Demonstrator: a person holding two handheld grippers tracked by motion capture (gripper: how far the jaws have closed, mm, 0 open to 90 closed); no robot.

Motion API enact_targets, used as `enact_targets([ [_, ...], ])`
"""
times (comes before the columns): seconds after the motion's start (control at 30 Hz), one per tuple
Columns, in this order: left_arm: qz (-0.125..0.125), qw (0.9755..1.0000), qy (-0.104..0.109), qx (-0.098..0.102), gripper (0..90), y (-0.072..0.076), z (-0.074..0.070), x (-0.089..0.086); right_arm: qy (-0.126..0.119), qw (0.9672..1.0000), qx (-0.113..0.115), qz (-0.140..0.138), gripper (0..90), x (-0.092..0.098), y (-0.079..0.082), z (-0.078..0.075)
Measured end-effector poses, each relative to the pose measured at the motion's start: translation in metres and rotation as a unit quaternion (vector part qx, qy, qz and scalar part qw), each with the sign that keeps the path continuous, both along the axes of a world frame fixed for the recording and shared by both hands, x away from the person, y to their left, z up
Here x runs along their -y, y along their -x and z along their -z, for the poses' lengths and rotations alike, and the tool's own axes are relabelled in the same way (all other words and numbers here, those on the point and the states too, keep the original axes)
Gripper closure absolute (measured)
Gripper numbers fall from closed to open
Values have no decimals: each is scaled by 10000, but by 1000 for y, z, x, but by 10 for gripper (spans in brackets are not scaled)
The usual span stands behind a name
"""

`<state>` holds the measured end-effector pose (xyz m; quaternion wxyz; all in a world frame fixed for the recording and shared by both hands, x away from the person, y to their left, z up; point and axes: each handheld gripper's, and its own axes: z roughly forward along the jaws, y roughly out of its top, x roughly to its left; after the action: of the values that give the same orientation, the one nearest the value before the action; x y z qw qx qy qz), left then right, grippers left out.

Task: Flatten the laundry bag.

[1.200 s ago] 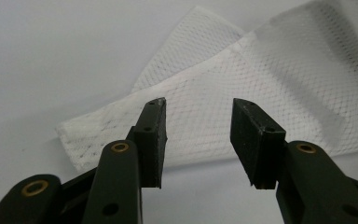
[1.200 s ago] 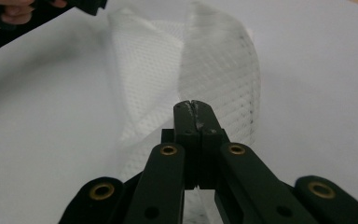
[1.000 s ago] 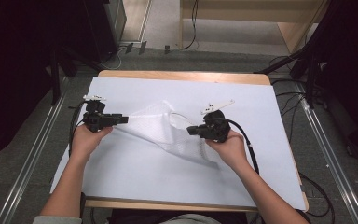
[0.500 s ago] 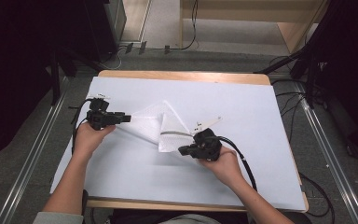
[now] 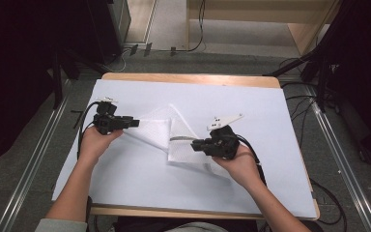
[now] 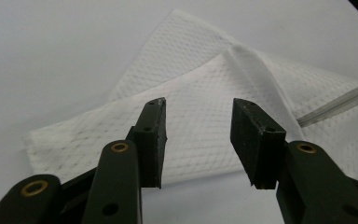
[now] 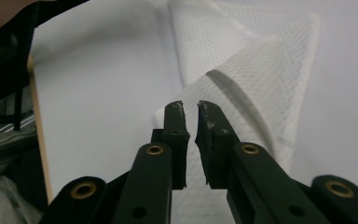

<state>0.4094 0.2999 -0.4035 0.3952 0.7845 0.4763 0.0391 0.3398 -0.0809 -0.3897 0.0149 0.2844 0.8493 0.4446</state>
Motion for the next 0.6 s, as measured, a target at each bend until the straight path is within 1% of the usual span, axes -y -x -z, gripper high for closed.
enact_targets([
  [0.07,42,10000,-20,0,565,2,-1,3,9,9999,36,94,861,4,-9,-2],
  [0.13,100,9999,9,-23,565,5,-1,8,10,9998,57,200,872,8,-20,-3],
  [0.2,143,9999,36,-50,563,9,-2,13,60,9995,-3,313,872,10,-35,0],
  [0.27,197,9998,81,-66,562,13,-2,19,106,9993,-43,369,871,10,-49,5],
  [0.33,279,9996,68,-62,555,18,-3,24,151,9987,-135,474,869,9,-63,12],
  [0.4,322,9994,59,-70,552,22,-4,30,221,9981,-158,545,862,7,-74,20],
  [0.47,369,9993,51,-85,549,25,-3,35,278,9977,-199,587,858,3,-83,28],
  [0.5,408,9991,49,-96,548,27,-3,37,333,9973,-252,597,854,0,-86,32],
  [0.53,431,9990,20,-100,547,29,-3,40,321,9973,-305,586,844,-2,-90,36],
  [0.57,444,9990,27,-100,546,30,-2,41,341,9969,-382,590,838,-5,-95,42],
  [0.6,449,9989,29,-117,546,31,-1,43,363,9966,-411,620,830,-7,-98,44],
])
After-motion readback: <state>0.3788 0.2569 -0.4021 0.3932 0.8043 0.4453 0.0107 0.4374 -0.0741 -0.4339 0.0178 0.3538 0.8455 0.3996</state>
